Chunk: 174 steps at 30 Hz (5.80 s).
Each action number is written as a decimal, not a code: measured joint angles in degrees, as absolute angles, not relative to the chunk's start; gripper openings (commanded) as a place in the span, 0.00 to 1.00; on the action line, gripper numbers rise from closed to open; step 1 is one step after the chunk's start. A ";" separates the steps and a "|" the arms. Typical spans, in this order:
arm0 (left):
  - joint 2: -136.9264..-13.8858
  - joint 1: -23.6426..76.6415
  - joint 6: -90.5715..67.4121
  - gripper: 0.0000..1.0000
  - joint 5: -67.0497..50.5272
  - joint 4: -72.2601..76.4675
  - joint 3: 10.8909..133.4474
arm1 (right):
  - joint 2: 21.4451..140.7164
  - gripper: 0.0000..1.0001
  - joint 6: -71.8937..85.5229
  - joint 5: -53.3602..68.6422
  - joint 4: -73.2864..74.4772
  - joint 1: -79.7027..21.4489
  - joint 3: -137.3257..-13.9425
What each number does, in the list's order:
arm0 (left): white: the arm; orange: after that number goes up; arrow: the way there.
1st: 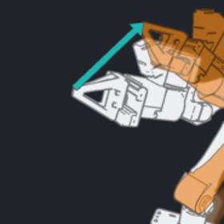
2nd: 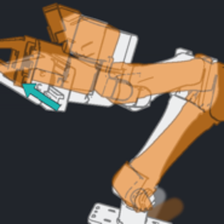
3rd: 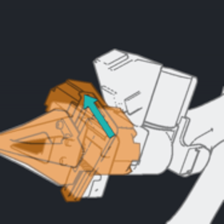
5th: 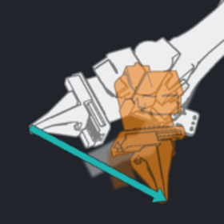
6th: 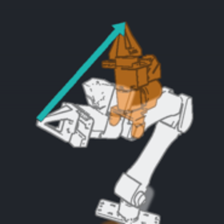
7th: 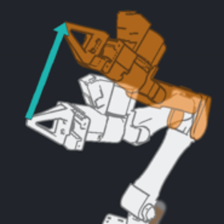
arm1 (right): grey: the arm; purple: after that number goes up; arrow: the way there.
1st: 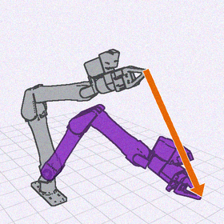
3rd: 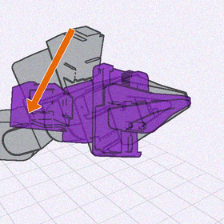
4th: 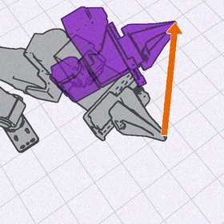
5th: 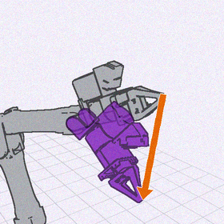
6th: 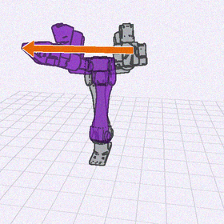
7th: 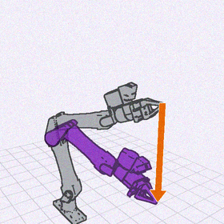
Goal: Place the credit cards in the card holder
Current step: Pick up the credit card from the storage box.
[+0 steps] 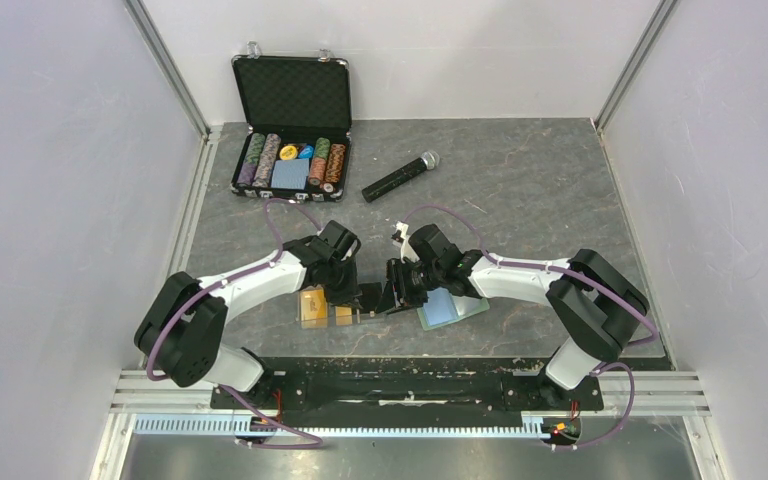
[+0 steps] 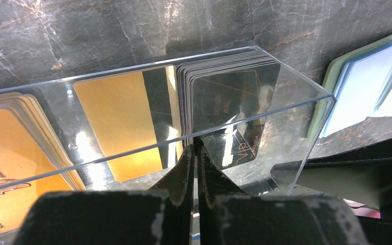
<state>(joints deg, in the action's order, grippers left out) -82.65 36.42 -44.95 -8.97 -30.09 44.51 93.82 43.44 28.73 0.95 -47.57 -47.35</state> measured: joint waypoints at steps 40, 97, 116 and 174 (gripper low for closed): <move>-88.40 39.92 -40.71 0.08 -5.41 -37.89 52.34 | 93.82 0.38 43.44 28.97 1.23 -47.46 -47.31; -90.26 45.84 -36.47 0.04 -0.64 -47.79 63.16 | 93.82 0.38 43.44 29.98 2.22 -47.24 -47.22; -87.02 45.91 -40.16 0.02 -5.54 -37.58 58.85 | 93.80 0.40 43.22 29.98 2.42 -47.24 -47.24; -54.37 39.88 -56.14 0.02 -23.99 1.74 39.18 | 68.47 0.39 45.91 50.76 -11.84 -27.38 -41.74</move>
